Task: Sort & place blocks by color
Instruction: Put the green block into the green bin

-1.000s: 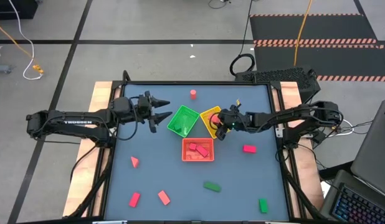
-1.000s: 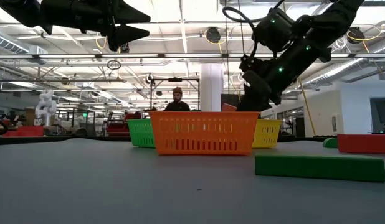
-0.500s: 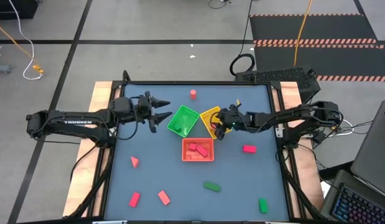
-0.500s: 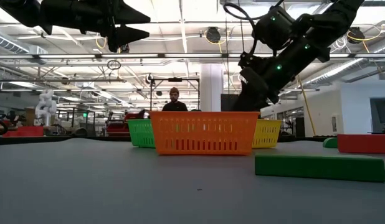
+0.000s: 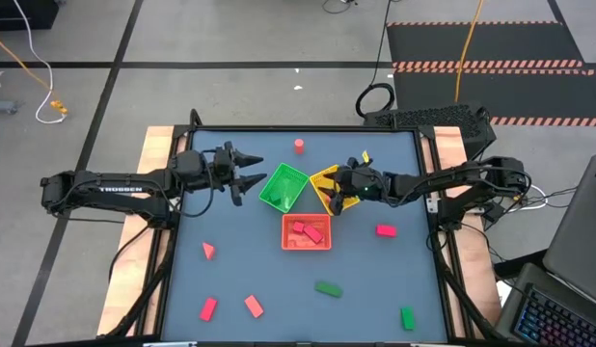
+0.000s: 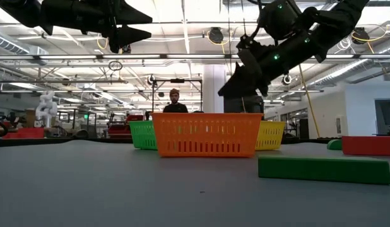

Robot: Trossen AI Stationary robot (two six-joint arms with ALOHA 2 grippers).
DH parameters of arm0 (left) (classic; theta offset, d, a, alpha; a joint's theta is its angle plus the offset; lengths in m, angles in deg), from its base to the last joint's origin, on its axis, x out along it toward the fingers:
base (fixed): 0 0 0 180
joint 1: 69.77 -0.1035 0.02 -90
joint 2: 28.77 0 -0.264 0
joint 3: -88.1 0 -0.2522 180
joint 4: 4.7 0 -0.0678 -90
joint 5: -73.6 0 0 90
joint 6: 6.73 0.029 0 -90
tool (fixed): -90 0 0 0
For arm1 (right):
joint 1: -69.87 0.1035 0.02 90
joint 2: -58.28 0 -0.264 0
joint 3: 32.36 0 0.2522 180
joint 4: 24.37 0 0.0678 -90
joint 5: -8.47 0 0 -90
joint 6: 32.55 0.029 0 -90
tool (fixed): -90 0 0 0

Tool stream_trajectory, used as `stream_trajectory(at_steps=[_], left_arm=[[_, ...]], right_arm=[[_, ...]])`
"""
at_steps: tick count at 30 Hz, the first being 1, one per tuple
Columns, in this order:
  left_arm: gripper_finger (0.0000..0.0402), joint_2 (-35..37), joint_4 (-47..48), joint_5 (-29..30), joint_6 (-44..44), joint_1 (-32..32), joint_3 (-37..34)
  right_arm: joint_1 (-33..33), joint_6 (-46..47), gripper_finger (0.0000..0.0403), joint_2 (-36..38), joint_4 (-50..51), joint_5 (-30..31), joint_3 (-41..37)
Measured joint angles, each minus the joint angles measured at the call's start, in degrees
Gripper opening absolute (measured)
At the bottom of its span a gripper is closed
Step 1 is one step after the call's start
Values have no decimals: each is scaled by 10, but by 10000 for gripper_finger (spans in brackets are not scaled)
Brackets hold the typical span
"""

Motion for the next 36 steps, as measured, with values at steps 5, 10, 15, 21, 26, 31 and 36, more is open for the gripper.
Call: stream_trajectory(at_steps=[5, 10, 15, 21, 26, 31, 36], left_arm=[[253, 0, 3, 0, 0, 0, 0], [253, 0, 11, 0, 0, 0, 0], [253, 0, 10, 0, -2, 0, 0], [253, 0, 10, 0, -2, 0, 0], [253, 0, 10, 0, -2, 0, 0], [253, 0, 10, 0, -4, 0, 0], [253, 0, 10, 0, -4, 0, 0]], right_arm=[[-5, -3, 204, 12, 17, 32, 0], [-20, 23, 204, 58, 130, 111, 0], [-32, 97, 204, 126, 328, 122, 0], [-29, 168, 204, 203, 542, 123, 0], [-22, 235, 205, 234, 658, 123, 0], [-20, 274, 240, 229, 740, 123, 0], [-20, 265, 288, 216, 750, 105, 0]])
